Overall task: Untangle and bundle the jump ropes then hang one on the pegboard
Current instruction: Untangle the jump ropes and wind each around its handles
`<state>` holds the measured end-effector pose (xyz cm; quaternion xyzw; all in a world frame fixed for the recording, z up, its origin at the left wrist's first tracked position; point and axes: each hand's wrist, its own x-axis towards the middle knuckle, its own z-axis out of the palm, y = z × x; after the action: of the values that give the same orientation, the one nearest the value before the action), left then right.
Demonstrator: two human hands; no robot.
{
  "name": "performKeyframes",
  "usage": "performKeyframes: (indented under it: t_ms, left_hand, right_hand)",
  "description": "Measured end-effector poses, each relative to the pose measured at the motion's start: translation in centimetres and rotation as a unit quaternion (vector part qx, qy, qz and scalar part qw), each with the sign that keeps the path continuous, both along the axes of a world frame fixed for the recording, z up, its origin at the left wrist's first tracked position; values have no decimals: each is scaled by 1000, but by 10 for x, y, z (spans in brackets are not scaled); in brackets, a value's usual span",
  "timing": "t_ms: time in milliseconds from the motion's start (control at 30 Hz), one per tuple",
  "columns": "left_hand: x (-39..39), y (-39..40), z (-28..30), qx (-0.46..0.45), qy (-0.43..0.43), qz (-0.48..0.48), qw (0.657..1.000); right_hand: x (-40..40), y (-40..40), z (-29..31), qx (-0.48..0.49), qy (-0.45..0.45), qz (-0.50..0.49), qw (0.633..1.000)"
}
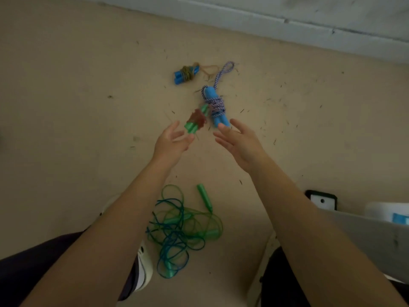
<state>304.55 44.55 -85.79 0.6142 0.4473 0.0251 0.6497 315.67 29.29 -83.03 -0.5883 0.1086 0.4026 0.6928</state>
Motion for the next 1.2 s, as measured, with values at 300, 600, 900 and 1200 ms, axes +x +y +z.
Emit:
performKeyframes:
  t_ms: [300,600,900,1200]
  left_hand:
    - [-131,-20,-65,97,267,-225,932]
    - [-163,-45,-92,53,289,-240,925]
    - [-116,-30,-33,-77,160,-240,954]
    - [-70,-43,124,-55,-69,-191,978]
  right_hand:
    - [-86,-50,-91,-348,-52,335,874]
    - [-156,-41,-126,-340,-71,347,871]
    - [-120,-52,-70,-195,-24,305,932]
    - [-93,-68,88,-82,-158,218,960]
